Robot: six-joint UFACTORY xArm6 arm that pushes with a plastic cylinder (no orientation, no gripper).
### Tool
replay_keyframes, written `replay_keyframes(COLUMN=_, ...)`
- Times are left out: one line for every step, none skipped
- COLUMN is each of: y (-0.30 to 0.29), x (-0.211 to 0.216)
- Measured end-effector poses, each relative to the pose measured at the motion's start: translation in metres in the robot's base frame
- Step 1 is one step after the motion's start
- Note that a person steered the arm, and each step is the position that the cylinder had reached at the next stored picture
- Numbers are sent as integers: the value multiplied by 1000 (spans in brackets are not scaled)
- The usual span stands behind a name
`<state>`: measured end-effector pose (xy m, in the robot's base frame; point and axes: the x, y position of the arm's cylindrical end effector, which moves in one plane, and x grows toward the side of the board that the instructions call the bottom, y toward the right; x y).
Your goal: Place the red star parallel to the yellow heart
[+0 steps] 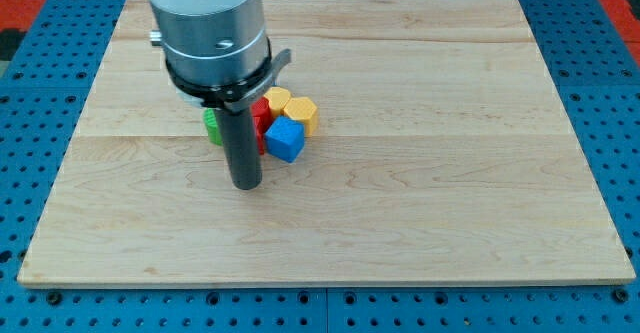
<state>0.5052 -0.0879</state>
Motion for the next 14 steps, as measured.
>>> replay_keyframes(y=-7, x=-1)
replay_keyframes(y=-14, x=-12)
replay_keyframes(y=-7, x=-53)
replay_keyframes(y=-2, x=-88)
replay_keyframes(y=16, x=-105)
replay_keyframes(y=37, x=-118)
replay_keyframes(y=53, x=-150)
replay_keyframes(y=59, x=-183)
replay_keyframes(y=67, x=-204)
replay_keyframes(y=93, x=-196)
replay_keyframes(y=118, x=-147)
replay_keyframes(y=121, x=-98)
replay_keyframes(y=141, x=-34)
replay_keyframes(y=85, x=-20)
